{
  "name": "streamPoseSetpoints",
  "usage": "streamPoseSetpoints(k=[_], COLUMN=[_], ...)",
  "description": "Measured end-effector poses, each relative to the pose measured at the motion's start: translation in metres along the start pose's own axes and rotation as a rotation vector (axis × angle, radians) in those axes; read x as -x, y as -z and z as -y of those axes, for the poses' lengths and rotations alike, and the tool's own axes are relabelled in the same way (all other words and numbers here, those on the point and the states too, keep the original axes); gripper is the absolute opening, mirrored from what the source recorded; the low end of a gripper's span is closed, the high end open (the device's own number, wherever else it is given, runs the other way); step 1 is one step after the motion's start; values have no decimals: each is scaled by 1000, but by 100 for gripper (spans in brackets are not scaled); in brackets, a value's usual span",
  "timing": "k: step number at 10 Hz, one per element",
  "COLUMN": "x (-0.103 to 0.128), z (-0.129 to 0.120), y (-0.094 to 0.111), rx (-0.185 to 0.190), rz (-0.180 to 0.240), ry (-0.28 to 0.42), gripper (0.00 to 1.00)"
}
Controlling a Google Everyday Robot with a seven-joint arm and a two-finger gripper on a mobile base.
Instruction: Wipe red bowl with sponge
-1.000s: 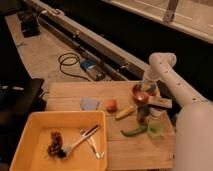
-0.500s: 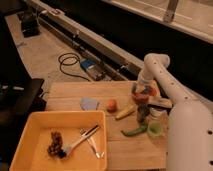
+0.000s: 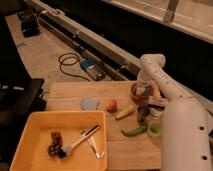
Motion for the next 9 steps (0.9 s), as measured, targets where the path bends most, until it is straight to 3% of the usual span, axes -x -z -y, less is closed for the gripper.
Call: streamPoseSetpoints(k=[1,3,5,9], x=[-12,-14,-16,9], z=[6,22,35,26], y=[4,11,16,19], rx=[-11,-40,-69,-77], rz=[-19,-38,-36,94], ry=[-18,-35,-50,-13], gripper=[0,0,0,0])
